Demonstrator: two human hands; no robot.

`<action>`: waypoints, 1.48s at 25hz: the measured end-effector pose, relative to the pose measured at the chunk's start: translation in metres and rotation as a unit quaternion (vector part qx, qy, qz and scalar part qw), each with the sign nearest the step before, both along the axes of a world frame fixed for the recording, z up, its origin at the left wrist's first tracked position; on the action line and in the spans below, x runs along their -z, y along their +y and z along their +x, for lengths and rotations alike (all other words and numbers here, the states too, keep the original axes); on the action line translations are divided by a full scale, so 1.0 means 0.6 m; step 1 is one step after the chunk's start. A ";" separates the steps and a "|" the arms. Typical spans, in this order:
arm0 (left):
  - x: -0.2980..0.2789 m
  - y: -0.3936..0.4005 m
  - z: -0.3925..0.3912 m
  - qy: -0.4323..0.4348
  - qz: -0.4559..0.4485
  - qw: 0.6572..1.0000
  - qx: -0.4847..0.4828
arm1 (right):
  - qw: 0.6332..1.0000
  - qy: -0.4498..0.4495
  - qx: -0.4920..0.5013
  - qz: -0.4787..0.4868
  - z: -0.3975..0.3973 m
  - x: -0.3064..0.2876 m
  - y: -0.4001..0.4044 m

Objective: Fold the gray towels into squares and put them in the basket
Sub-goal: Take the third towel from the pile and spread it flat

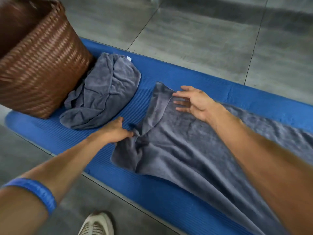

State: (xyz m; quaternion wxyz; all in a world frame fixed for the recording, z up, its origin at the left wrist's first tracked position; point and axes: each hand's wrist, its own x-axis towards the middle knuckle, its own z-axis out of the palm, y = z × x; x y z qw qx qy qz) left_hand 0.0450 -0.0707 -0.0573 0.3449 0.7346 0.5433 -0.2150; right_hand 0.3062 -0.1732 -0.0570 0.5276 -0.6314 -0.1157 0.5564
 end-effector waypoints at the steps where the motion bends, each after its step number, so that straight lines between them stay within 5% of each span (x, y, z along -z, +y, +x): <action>1: -0.014 0.010 -0.006 0.051 0.018 0.997 0.050 | 0.998 -0.051 -0.041 -0.025 -0.005 0.000 -0.008; 5: -0.106 0.018 0.010 0.141 0.010 0.960 0.241 | 0.978 -0.135 -0.127 -0.092 -0.011 0.001 -0.061; 11: -0.174 -0.005 0.031 0.090 0.009 0.951 0.295 | 0.926 -0.262 -0.263 -0.070 -0.040 -0.098 -0.107; 17: -0.033 -0.020 0.031 -0.065 0.058 0.966 0.242 | 0.709 -0.496 -0.491 -0.099 -0.108 -0.185 -0.126; 23: 0.094 -0.054 -0.044 -0.129 0.141 0.972 0.139 | 0.614 -0.507 -0.595 -0.106 -0.276 -0.014 -0.153; 26: 0.099 -0.052 -0.055 -0.159 0.141 0.969 0.127 | 0.606 -0.551 -0.560 -0.124 -0.348 0.069 -0.177; 29: 0.097 -0.070 -0.059 -0.097 0.185 0.967 0.149 | 0.593 -0.619 -0.499 -0.129 -0.381 0.110 -0.181; 33: 0.104 -0.094 -0.058 -0.055 0.217 0.967 0.125 | 0.625 -0.627 -0.448 -0.126 -0.392 0.120 -0.167; 37: 0.102 -0.097 -0.060 -0.062 0.231 0.962 0.134 | 0.569 -0.660 -0.482 -0.090 -0.400 0.118 -0.168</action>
